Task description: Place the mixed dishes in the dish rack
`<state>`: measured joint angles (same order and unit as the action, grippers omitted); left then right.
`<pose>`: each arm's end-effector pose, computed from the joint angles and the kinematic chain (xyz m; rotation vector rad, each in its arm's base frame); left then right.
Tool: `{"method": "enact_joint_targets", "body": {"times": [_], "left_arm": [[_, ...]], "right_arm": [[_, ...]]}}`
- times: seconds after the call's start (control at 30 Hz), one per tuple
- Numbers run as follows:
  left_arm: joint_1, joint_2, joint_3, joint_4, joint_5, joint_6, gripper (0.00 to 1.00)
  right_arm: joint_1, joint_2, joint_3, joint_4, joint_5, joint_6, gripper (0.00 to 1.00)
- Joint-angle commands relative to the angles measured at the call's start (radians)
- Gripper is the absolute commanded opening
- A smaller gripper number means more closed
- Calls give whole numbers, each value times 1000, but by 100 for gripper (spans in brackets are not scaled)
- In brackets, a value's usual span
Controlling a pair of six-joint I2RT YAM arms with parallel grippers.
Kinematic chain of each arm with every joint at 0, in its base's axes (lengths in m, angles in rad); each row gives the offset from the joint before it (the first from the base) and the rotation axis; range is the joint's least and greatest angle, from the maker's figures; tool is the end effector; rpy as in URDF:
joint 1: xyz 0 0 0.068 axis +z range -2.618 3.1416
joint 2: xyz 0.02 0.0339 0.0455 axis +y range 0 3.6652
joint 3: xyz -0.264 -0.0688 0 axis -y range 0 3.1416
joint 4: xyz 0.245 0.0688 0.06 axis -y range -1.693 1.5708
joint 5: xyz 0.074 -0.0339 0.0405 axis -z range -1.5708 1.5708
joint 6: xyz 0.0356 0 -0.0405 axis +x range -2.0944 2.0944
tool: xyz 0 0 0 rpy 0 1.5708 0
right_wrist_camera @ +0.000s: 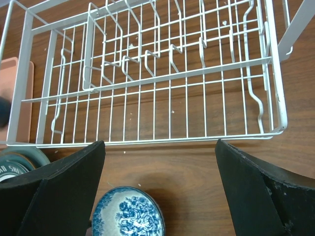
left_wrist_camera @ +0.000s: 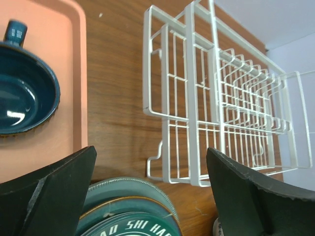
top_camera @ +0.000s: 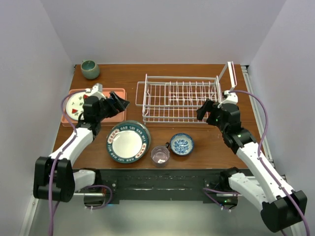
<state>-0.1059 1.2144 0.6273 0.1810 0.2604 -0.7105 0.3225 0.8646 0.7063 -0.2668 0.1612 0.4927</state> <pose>0.2622 -0.0371 0.2323 -0.4396 2.0005 -0.7787 0.1910 0.0578 0.2900 0.2746 1.9897 0.3641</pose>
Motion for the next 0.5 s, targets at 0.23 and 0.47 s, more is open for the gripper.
{"method": "enact_joint_targets", "body": {"times": [0.23,0.47], "left_arm": [[-2,-119,14,-87,-98,45,100],[-3,-165,-8,-140,41,152,100]], "right_arm": [[1,68,35,-3,-55,-13,99],[1,80,44,-69,-71,3,99]]}}
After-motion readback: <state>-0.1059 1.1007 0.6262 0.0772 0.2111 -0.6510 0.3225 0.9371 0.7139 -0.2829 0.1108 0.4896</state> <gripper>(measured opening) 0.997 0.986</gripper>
